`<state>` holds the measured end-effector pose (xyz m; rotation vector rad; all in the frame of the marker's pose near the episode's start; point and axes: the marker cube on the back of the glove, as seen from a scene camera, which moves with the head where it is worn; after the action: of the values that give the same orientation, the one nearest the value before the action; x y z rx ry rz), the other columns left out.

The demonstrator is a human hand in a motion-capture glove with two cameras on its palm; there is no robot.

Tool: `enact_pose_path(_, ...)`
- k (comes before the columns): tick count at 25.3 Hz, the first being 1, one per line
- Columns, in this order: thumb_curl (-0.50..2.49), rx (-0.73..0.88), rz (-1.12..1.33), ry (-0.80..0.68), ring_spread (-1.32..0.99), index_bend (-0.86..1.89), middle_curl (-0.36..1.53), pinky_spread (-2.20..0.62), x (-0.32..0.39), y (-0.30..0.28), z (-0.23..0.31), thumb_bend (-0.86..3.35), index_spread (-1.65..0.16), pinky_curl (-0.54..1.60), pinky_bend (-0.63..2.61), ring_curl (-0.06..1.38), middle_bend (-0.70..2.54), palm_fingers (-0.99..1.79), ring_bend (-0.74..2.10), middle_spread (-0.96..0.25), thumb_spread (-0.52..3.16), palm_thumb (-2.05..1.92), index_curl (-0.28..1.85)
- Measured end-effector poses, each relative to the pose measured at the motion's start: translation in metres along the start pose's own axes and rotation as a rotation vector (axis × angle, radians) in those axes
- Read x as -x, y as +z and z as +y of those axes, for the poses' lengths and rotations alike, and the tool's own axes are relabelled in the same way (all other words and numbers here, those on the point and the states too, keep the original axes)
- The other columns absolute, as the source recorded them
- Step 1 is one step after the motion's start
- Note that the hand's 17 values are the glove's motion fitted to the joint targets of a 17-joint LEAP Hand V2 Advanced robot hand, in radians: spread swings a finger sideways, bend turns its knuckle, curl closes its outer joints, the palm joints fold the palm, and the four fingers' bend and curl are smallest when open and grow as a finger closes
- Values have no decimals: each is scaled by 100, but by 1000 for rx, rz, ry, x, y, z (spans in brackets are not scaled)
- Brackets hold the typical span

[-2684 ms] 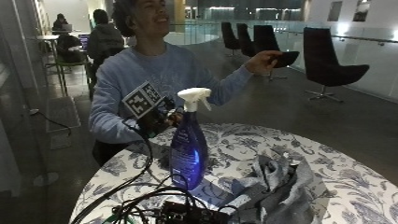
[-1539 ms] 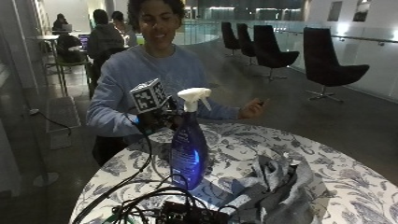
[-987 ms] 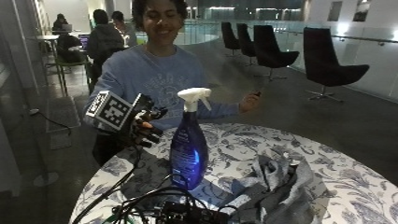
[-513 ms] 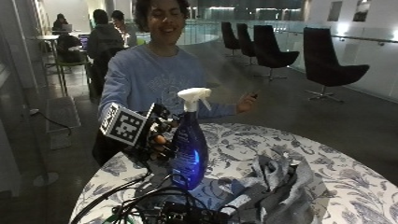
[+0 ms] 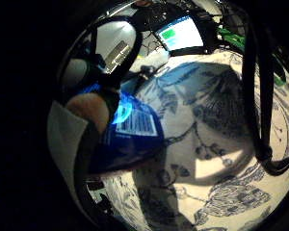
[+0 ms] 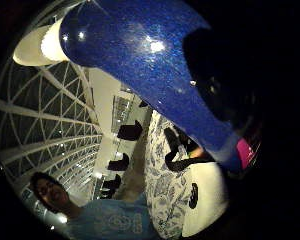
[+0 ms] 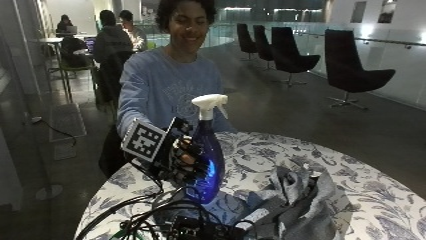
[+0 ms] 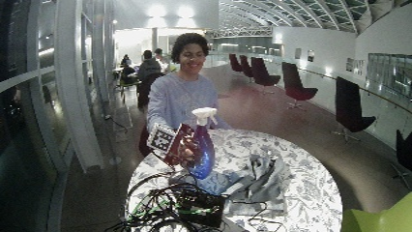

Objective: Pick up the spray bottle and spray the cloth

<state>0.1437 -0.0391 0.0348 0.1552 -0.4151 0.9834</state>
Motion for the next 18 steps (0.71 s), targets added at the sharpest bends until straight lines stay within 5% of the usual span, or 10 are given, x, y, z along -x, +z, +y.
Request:
enact_pose_path(10,42,-5,30,1,-4,12,39,15,10,-2,-13,7,-30,35,56,36,39,84,69,-4,87,90,14)
enact_pose_path(18,46,253,217,10,-3,9,39,12,50,-17,-45,2,-28,35,52,36,36,91,67,-4,85,93,16)
